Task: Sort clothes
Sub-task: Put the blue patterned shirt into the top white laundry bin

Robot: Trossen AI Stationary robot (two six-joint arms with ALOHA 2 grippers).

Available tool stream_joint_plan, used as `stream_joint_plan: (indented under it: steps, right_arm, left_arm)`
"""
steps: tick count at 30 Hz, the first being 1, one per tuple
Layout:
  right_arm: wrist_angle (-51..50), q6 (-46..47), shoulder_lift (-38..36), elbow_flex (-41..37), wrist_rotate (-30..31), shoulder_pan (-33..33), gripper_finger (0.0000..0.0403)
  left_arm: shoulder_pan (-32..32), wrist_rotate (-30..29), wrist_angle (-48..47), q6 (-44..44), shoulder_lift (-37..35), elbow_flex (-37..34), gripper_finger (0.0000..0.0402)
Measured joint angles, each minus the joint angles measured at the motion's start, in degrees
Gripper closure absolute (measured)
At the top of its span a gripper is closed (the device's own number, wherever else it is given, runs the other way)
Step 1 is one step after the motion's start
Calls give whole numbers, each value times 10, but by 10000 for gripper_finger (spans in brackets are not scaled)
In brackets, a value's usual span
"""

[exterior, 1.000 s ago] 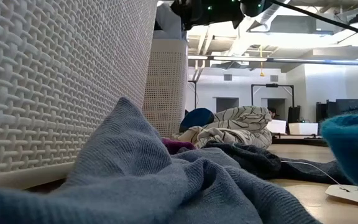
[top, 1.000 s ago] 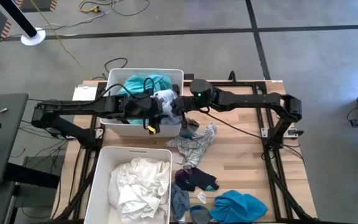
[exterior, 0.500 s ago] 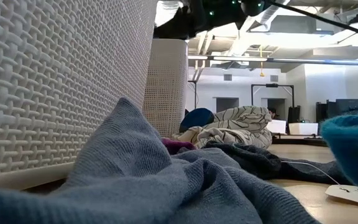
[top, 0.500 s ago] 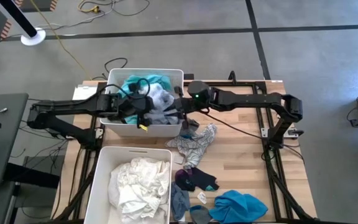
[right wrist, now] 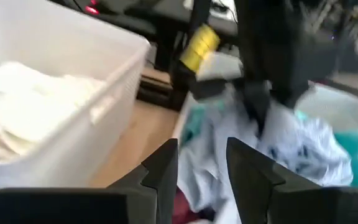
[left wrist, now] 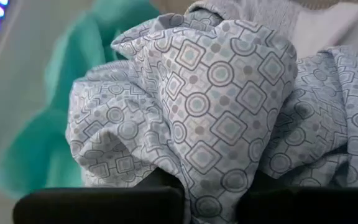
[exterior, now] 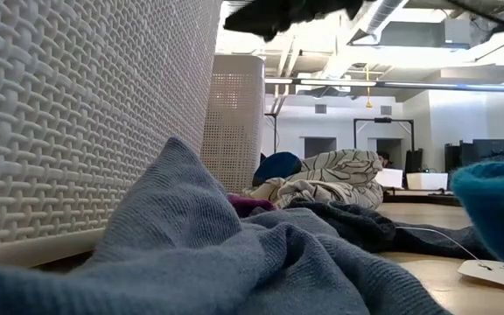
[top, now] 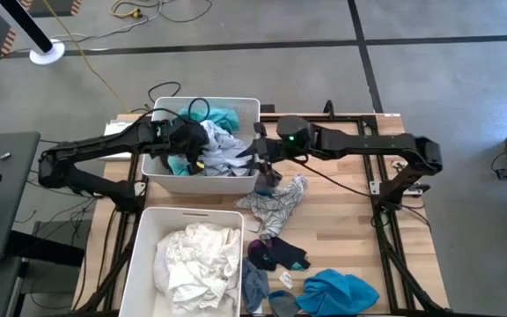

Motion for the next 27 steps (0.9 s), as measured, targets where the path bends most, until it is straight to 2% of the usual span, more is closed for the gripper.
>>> stream_joint_plan:
  steps: [7,12,20,23,27]
  right_arm:
    - [-6,-1,-60,0,0,59,253]
    - [-29,-10,-88,0,4,105,253]
    - [-61,-24,-99,0,73,164,253]
    - [-70,-25,-99,0,95,178,253]
    - [-87,-26,-99,0,125,194,253]
  left_arm:
    - [76,115,5,-27,0,-46,366]
    - [80,124,26,-44,0,-50,367]
    - [80,124,42,-91,0,-50,353]
    - [80,124,56,-108,-1,-50,331]
    - [80,127,50,-110,-2,-36,274]
